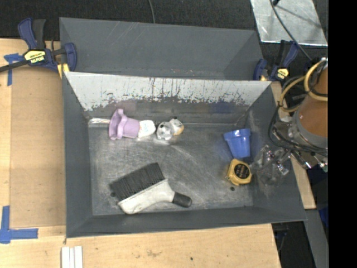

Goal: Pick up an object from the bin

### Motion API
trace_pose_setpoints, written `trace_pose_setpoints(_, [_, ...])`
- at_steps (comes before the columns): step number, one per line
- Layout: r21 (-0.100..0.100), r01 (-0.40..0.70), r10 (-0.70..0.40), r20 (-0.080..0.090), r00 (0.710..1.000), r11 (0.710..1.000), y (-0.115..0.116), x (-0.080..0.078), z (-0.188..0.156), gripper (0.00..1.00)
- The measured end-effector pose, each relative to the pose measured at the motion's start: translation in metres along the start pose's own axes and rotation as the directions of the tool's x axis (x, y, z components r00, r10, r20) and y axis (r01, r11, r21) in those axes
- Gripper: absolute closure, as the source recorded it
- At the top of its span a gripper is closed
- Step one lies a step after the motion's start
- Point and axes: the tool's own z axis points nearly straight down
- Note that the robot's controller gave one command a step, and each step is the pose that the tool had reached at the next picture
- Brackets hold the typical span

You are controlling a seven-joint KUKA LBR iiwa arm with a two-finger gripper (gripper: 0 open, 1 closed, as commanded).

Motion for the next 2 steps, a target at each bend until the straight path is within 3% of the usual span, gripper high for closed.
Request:
trace_pose_setpoints(1, [0.005,-0.021,0.021,0.004,1.000,1.000,0.027,-0.015,-0.036,1.00])
trace_pose_setpoints(2, [0.000,-0.035,0.035,-0.002,0.999,0.999,-0.001,-0.015,0.066,0.00])
